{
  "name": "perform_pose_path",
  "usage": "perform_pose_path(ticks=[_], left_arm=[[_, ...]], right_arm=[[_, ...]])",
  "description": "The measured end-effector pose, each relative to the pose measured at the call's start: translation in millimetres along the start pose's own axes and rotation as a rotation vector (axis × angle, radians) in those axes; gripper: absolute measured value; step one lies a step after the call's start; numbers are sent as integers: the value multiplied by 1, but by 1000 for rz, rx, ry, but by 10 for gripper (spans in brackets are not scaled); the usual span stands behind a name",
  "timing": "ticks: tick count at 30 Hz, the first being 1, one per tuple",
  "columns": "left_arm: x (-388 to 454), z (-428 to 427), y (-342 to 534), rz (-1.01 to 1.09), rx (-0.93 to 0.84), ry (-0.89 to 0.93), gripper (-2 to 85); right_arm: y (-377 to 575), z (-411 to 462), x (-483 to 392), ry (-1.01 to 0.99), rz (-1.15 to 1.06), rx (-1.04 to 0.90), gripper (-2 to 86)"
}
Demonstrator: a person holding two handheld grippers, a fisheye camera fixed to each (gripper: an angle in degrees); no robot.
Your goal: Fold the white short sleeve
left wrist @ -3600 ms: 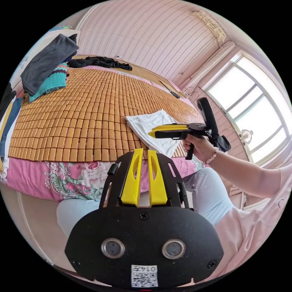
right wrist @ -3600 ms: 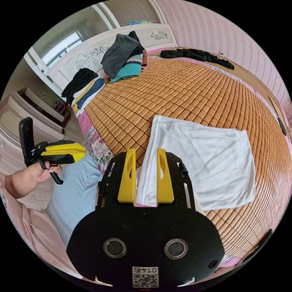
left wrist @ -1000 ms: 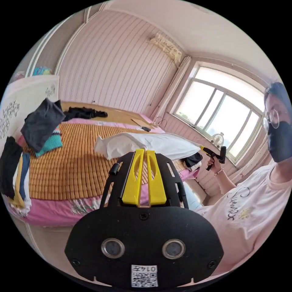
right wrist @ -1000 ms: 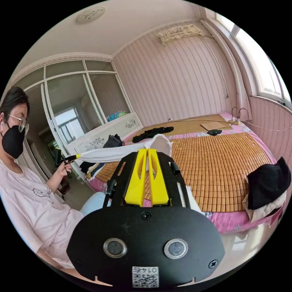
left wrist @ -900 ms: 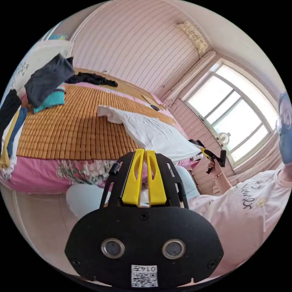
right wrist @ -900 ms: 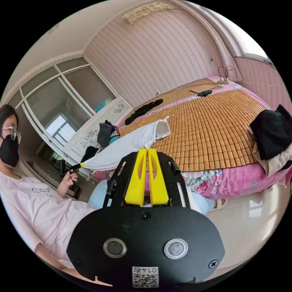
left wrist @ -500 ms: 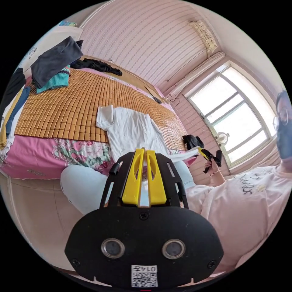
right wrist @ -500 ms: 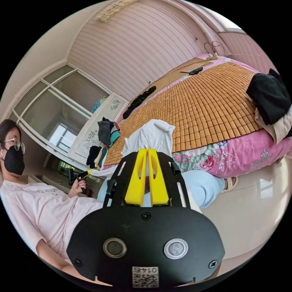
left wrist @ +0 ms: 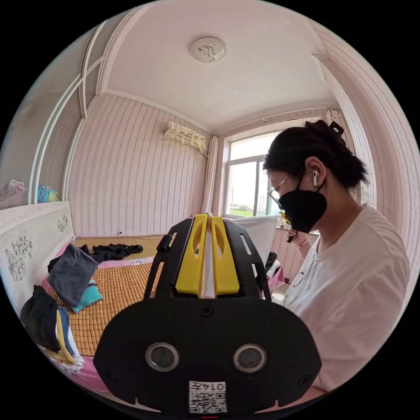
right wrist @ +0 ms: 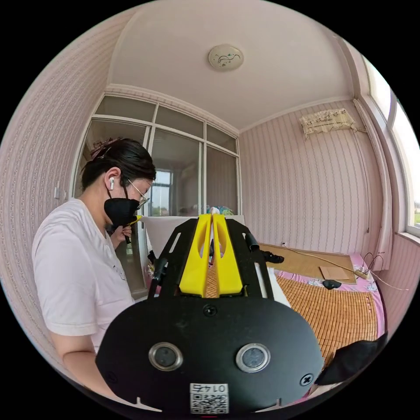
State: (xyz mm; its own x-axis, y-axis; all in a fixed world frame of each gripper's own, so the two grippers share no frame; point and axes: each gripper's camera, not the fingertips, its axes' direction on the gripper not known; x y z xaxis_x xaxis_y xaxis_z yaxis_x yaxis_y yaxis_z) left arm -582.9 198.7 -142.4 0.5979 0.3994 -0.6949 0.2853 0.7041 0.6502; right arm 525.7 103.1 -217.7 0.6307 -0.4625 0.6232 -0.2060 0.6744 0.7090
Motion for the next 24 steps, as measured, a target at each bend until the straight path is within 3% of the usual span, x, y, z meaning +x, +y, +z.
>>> perform_pose_path(ticks=[5,10,13,17,20,24], left_arm=[[-84,109,-10,-231,-134,-11,-10],[-164,254,1,-386,-328,-143,-10],[-191,302,-41,-449,-267,-180,-10],[-186,303,-116,-343,-41,-171,-10],[-177,305,-123,-233,-75,-203,-10],[-184,318,-72,-234,-188,-197,-10]], right_arm=[[2,104,99,57,172,-216,-2],[48,223,209,328,340,-508,-3],[14,252,250,364,410,-399,-3],[-77,243,259,317,316,-52,-2],[-99,238,250,255,199,-3,-2],[-43,240,255,169,188,-57,-1]])
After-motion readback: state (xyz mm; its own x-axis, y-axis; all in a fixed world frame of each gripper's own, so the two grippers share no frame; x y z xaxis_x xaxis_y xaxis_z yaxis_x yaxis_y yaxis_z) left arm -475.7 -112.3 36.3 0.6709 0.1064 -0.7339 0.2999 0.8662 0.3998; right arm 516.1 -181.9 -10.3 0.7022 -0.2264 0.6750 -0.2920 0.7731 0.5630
